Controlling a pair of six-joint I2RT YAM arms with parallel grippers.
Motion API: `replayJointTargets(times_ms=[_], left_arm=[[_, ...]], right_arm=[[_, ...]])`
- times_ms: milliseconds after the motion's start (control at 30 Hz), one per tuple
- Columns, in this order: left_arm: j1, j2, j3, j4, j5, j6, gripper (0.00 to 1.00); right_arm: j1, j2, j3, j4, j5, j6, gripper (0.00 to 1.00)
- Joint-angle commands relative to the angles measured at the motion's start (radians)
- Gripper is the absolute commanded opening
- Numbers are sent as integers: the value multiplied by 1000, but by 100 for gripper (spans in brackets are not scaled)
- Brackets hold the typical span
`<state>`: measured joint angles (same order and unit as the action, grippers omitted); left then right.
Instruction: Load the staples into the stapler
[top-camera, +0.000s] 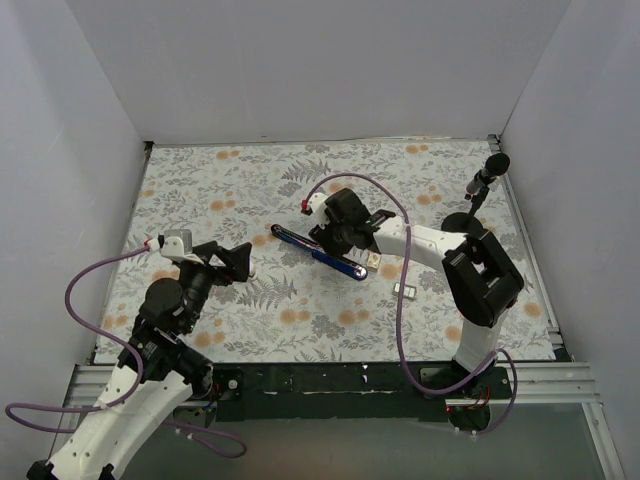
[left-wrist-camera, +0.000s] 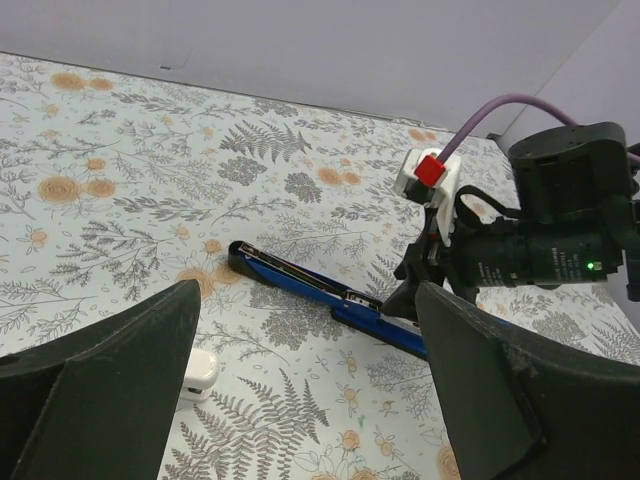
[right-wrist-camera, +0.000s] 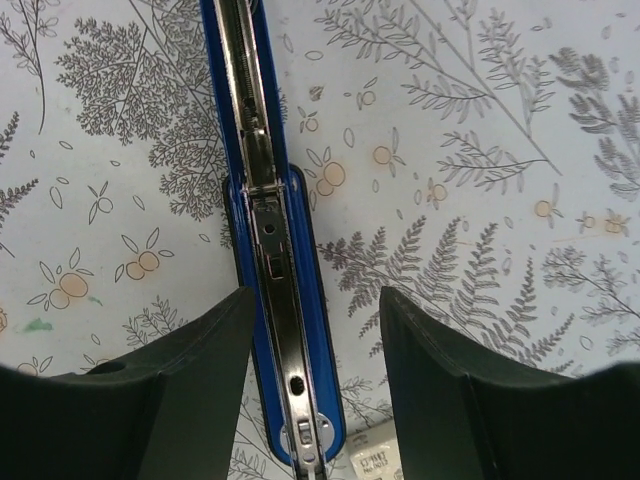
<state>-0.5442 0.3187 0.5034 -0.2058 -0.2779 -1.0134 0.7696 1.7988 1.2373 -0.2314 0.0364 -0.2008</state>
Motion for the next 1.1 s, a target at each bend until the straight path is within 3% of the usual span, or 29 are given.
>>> replayJointTargets(times_ms=[0, 233, 567, 1067], left_arm=[[9, 17, 0, 8, 14, 10, 90], [10, 28, 1, 9, 19, 12, 90], [13, 31, 1, 9, 26, 13, 90], [18, 26, 3, 9, 32, 12, 90]], right_arm=[[5, 59, 24, 36, -62, -11, 61], [2, 122, 47, 55, -62, -11, 54], [16, 74, -5, 47, -125, 12, 24], [236, -121, -261, 110, -89, 167, 22]])
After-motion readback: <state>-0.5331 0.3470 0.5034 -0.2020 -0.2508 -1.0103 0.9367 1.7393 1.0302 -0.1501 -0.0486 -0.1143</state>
